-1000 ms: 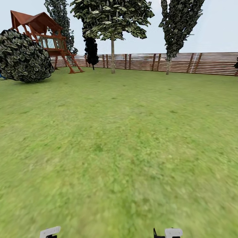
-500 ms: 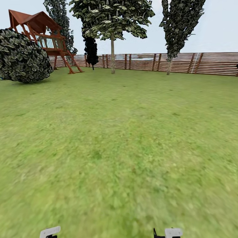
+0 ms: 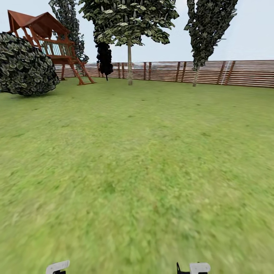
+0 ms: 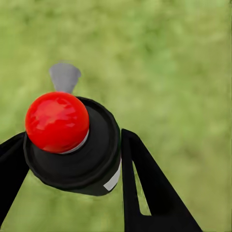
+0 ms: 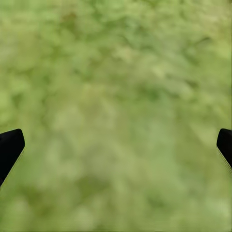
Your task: In the garden, pick up the pesticide atomizer on the floor and spray pesticide onto both trees until each tree trunk is fully covered.
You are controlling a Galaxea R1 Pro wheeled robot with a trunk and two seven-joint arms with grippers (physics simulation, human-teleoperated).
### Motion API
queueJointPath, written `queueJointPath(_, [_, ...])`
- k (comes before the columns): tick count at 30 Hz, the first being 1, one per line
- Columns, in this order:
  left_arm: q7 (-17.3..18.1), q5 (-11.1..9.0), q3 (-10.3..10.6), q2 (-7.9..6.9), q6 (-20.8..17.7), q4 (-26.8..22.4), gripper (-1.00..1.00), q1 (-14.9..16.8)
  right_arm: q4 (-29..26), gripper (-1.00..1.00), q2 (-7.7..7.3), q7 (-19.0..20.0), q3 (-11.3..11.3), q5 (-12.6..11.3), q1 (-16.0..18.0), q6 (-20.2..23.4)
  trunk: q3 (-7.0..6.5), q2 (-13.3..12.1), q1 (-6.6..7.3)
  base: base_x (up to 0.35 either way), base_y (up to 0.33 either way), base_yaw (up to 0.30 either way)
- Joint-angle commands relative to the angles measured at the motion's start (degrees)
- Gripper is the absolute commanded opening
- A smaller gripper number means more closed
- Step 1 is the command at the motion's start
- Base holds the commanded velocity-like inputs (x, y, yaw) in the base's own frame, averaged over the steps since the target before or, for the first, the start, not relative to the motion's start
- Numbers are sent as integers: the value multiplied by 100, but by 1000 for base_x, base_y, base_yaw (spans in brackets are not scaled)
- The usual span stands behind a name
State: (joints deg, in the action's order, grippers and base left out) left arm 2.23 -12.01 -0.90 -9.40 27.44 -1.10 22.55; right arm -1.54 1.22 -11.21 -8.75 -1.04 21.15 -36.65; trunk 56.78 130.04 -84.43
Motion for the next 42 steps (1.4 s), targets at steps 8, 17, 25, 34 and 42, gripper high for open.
queueJointPath(8, [23, -30, -7, 0, 16, 5, -100, 3, 5, 100, 1, -42, -48, -10, 4, -9, 5, 2, -3, 337, 0, 0])
queueJointPath(17, [23, -30, -7, 0, 15, 5, -100, 3, 5, 100, 1, -45, -48, -10, 4, -9, 5, 2, -3, 337, 0, 0])
queueJointPath(25, [23, -30, -7, 0, 16, 5, -100, 3, 5, 100, 1, -41, -48, -10, 4, -9, 5, 2, -3, 337, 0, 0])
queueJointPath(34, [23, -30, -7, 0, 15, 6, -100, 3, 5, 100, 1, -46, -48, -10, 4, -9, 5, 2, -3, 337, 0, 0])
queueJointPath(42, [23, -30, -7, 0, 15, 6, -100, 3, 5, 100, 1, -41, -48, -10, 4, -9, 5, 2, -3, 337, 0, 0])
